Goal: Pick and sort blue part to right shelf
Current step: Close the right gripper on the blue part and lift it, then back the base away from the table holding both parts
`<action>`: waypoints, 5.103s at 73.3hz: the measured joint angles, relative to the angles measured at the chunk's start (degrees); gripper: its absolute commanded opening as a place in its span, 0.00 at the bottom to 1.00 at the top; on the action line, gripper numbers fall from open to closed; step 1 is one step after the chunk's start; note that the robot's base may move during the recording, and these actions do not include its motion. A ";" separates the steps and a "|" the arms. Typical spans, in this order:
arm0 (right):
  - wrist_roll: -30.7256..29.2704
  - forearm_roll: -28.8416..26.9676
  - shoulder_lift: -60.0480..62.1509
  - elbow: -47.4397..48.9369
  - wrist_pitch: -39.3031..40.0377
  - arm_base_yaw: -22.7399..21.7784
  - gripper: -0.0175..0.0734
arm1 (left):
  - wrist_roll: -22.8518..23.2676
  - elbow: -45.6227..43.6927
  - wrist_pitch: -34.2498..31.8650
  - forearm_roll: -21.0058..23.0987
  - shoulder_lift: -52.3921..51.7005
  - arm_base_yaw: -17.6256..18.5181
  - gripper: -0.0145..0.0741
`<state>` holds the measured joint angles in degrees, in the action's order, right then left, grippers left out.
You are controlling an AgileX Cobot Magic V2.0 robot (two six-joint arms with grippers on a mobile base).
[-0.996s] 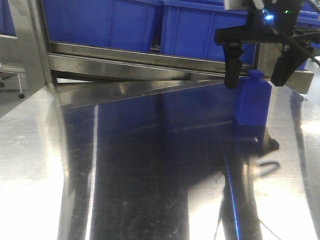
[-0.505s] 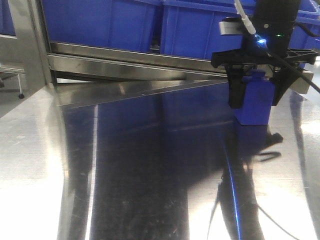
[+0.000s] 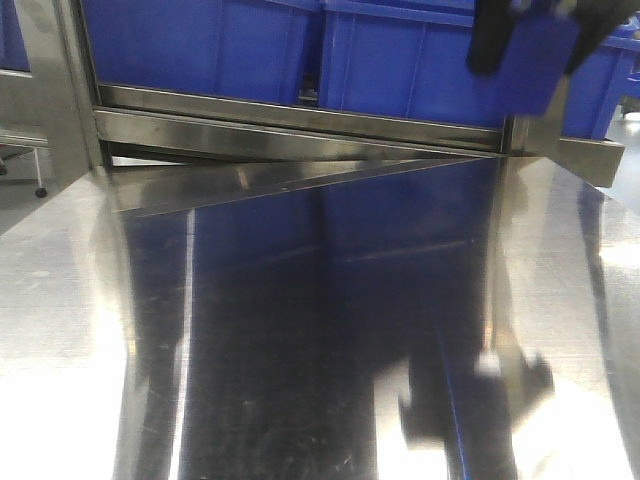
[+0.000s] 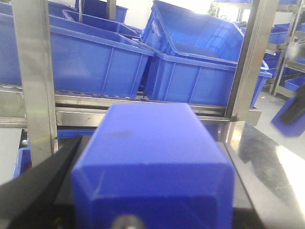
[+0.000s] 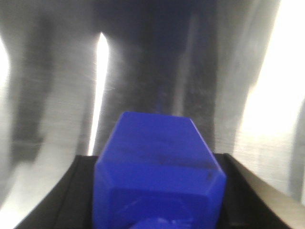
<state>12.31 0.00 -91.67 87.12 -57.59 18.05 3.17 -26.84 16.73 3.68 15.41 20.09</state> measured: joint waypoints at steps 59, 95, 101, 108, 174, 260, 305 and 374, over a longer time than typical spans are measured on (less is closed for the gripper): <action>-0.60 0.00 49.63 -43.00 15.78 1.86 0.42 | 0.00 0.00 0.00 0.00 0.00 0.00 0.53; -0.96 4.76 73.12 -47.46 19.25 1.86 0.42 | 0.00 0.00 0.00 0.00 0.00 0.00 0.53; -0.96 5.27 74.47 -47.46 19.51 1.86 0.42 | 0.00 0.00 0.00 0.00 0.00 0.00 0.53; -0.96 5.39 74.57 -47.46 19.74 1.86 0.42 | 0.00 0.00 0.00 0.00 0.00 0.00 0.53; -1.05 5.47 74.57 -47.46 19.73 1.86 0.42 | 0.00 0.00 0.00 0.00 0.00 0.00 0.53; -1.17 5.47 74.80 -47.46 19.73 1.86 0.42 | 0.00 0.00 0.00 0.00 0.00 0.00 0.53; -1.17 5.47 74.80 -47.46 19.73 1.86 0.42 | 0.00 0.00 0.00 0.00 0.00 0.00 0.53; -1.17 5.47 74.80 -47.46 19.73 1.86 0.42 | -0.02 0.00 0.00 0.00 0.00 0.00 0.53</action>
<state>11.14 5.47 -16.87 39.66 -37.86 19.91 3.16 -26.84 16.73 3.68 15.41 20.09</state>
